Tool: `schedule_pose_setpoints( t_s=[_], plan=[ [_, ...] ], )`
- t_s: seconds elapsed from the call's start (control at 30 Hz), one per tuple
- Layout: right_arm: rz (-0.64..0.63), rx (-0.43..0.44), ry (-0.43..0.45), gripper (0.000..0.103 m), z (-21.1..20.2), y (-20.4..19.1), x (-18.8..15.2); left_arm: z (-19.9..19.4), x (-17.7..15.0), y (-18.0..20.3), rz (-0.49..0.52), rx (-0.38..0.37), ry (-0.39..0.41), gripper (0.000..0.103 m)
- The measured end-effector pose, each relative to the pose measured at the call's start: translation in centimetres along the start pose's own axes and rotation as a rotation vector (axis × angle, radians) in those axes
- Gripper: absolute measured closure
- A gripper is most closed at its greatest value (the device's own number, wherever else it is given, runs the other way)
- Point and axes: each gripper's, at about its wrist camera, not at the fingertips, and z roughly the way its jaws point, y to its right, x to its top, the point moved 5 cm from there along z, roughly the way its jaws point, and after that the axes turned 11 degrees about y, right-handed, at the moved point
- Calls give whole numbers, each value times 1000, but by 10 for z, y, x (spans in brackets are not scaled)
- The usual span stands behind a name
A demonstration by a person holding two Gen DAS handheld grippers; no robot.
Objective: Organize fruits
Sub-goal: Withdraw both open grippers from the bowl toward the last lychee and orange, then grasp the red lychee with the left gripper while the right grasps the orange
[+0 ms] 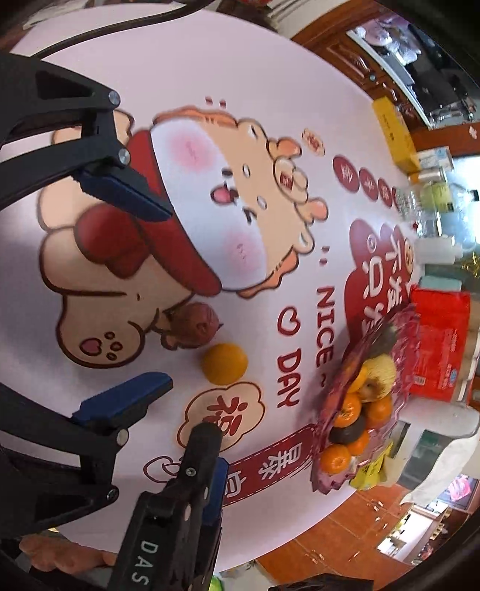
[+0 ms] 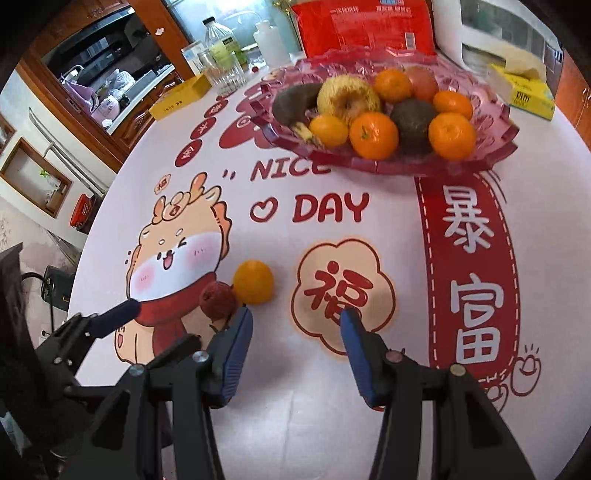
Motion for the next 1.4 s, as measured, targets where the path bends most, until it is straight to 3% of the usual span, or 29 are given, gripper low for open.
schedule_pose_setpoints(
  t_s=[0.1,0.17,0.23,0.4,0.53,1.03,1.17,1.4],
  plan=[
    [0,10,-9,53,5,0,-2,12,-1,5,8,-8,-9,31],
    [-7,17,-12,53,7,-2,-2,19,-1,6,6,-20,-22,45],
    [-11,24,-13,53,8,-5,-2,24,0,6,-1,-33,-29,50],
    [-18,39,-17,53,14,-11,0,32,3,3,-29,-69,-19,51],
    [-10,39,-24,53,23,-13,1,34,4,2,-38,-119,-11,76],
    [-45,16,-42,53,57,-39,3,20,7,-63,-120,-55,14,77],
    [-71,-23,-37,71,60,-42,5,15,11,-69,-120,-52,22,77],
    [-71,-24,-44,72,49,-43,4,-3,28,-55,-78,-66,49,77]
  ],
)
